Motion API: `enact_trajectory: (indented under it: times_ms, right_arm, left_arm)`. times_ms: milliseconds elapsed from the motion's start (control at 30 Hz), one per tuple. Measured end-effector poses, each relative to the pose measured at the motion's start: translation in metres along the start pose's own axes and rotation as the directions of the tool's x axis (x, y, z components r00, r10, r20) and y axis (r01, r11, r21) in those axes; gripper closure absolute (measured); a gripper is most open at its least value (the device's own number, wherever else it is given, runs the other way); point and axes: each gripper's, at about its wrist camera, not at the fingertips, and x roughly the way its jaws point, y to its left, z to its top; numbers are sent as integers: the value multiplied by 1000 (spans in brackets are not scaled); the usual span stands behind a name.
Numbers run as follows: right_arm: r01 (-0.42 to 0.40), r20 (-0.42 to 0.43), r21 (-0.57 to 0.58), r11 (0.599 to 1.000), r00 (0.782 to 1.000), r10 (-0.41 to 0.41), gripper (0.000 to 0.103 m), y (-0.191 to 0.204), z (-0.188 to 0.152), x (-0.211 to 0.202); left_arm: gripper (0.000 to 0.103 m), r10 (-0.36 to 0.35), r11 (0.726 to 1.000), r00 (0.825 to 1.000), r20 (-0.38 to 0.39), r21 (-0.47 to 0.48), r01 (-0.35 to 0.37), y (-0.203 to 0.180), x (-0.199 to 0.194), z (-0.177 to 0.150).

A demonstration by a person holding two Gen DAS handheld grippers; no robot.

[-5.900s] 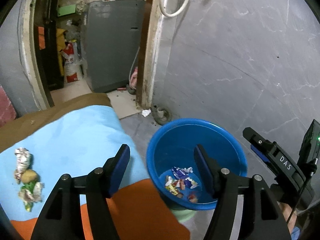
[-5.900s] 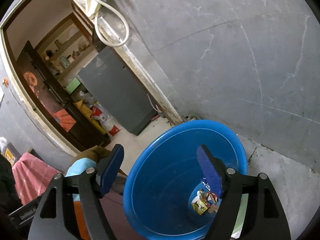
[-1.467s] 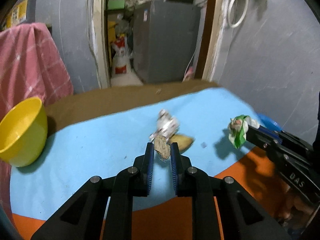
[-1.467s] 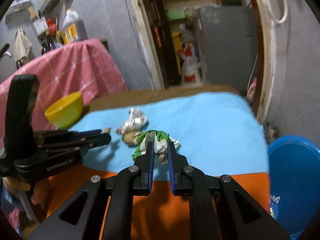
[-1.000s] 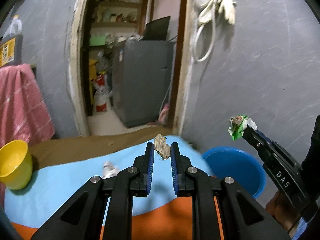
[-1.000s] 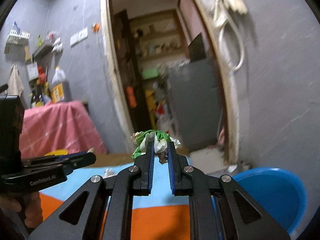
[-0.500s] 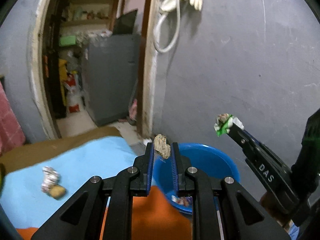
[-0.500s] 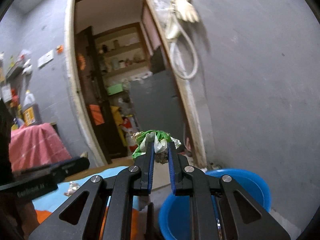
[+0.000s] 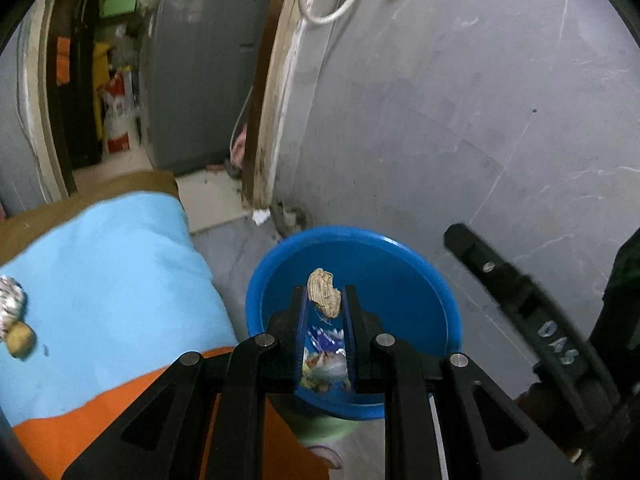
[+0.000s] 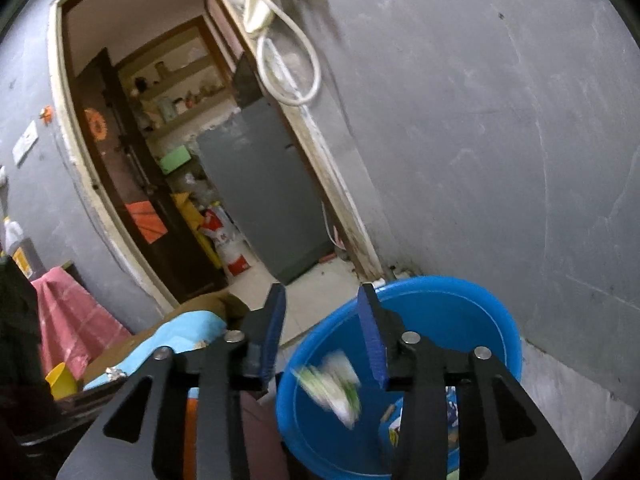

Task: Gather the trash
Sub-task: 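Carry the green-white wrapper and tan shell over the blue bucket and open both tools, then bring both tools back over the white wrapper and potato piece on the blanket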

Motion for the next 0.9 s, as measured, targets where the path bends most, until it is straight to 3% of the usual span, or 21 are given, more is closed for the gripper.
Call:
enact_trajectory:
  times_ms: [100,267,333,633,800,900]
  right_arm:
    - [2,5,33,999,1000,-2,51,-7,0,-3]
    - [6,7,48,999,1000,-6,45,-9,1,-2]
    - [5,7,52,999,1000,-5,37,-9,2,-2]
    - [16,17,67,998,1000,-17,26,-11,1,-3]
    - [16,20,80,997,1000,-18,17,-12,3,-2]
    - [27,15,85,996,999,-29,6,-9,3,-1]
  left_arm:
    - [88,-3,1000,1000,-22,-10,3,2,6,-2]
    - [72,0,1000,1000,-23,-21,0,4,8,-5]
    - [68,0,999,1000,-18,-32,-1,5,6,-5]
    - [51,27,997,999,23,-72,-26,15,-12,-1]
    - [40,74,993,995,59,-93,-68,28,-31,-2]
    - [33,125,987,988,90,-115,-114,36,-42,0]
